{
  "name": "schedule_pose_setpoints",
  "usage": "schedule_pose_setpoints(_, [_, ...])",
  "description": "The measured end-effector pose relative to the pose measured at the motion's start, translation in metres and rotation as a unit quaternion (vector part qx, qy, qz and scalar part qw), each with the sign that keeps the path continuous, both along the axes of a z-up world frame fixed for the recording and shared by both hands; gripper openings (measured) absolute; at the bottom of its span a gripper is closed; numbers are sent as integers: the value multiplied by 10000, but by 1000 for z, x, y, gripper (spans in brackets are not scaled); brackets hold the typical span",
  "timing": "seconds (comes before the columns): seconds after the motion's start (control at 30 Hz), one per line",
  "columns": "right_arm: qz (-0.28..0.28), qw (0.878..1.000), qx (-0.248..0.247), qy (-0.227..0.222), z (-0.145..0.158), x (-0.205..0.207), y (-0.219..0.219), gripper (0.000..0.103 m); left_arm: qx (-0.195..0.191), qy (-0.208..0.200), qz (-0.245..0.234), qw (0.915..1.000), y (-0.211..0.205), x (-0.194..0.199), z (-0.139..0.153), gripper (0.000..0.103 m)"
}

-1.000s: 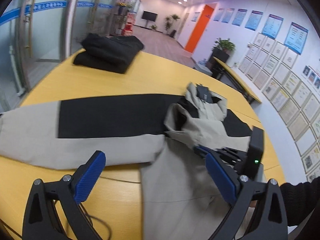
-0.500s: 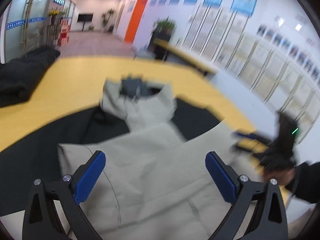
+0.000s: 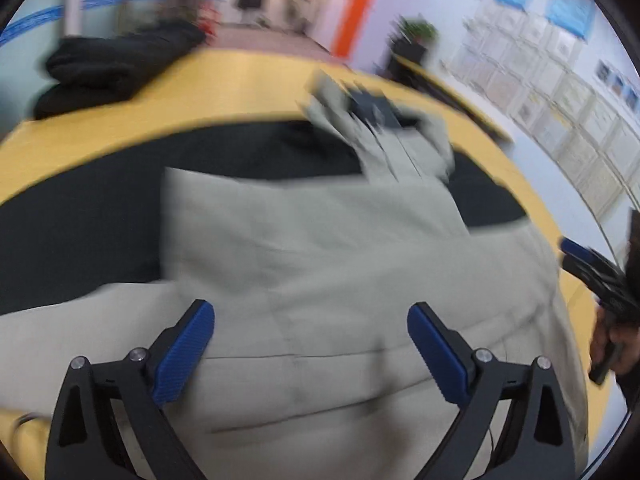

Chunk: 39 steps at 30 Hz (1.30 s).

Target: Fold clothes

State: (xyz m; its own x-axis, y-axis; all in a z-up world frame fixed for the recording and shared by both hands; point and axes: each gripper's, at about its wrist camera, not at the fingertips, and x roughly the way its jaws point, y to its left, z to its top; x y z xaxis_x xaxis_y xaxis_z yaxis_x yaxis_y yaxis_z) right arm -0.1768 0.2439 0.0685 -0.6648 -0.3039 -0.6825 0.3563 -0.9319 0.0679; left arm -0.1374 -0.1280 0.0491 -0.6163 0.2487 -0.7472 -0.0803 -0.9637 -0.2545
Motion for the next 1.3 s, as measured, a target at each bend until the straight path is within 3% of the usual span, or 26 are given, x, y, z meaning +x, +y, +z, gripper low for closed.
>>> schedule_pose_setpoints(0.07, [221, 9993, -81, 286, 20, 2, -22, 77, 130, 241, 719, 9970, -40, 16, 15, 100])
schedule_pose_setpoints(0.17, [520, 9971, -239, 509, 41, 7, -53, 80, 415, 403, 2034, 9774, -124, 49, 31, 100])
schedule_pose_setpoints(0.27, [741, 9959, -366, 365, 39, 6, -85, 80, 658, 17, 3257, 9432, -215, 80, 19, 100])
schedule_pose_setpoints(0.33, [889, 9948, -438, 227, 33, 6, -109, 80, 722, -227, 4010, 9129, -269, 103, 8, 100])
schedule_pose_setpoints(0.4, [1060, 9933, -441, 156, 27, 9, -131, 80, 791, -328, 4435, 8921, -305, 120, -3, 98])
schedule_pose_setpoints(0.43, [1147, 9924, -437, 125, 23, 11, -142, 80, 827, -388, 4536, 8865, -320, 126, -9, 94])
schedule_pose_setpoints(0.5, [1307, 9904, -442, 20, 18, 15, -162, 80, 843, -528, 4582, 8833, -337, 132, -18, 79])
schedule_pose_setpoints(0.6, [1477, 9880, -437, -95, 10, 17, -182, 80, 675, -518, 4550, 8864, -346, 137, -16, 72])
schedule_pose_setpoints(0.7, [1605, 9861, -395, -174, 4, 20, -193, 80, 708, -391, 4585, 8850, -345, 140, -6, 36])
schedule_pose_setpoints(0.73, [1618, 9859, -389, -193, 3, 20, -194, 80, 774, -276, 4556, 8864, -343, 141, 0, 19])
schedule_pose_setpoints(0.77, [1626, 9857, -383, -207, 1, 20, -195, 80, 839, -162, 4526, 8876, -341, 142, 6, 11])
schedule_pose_setpoints(0.87, [1563, 9866, -392, -265, -2, 21, -191, 80, 1036, 183, 4430, 8903, -334, 144, 25, 3])
schedule_pose_setpoints(1.03, [1440, 9884, -440, -192, 5, 27, -175, 76, 1345, 763, 4239, 8924, -320, 147, 58, 2])
schedule_pose_setpoints(1.13, [1344, 9891, -593, -12, 19, 32, -161, 76, 1091, 1393, 3318, 9266, -254, 116, 122, 2])
schedule_pose_setpoints(1.3, [1042, 9893, -947, 368, 55, 42, -122, 76, 1062, 1973, 1665, 9602, -106, 67, 188, 2])
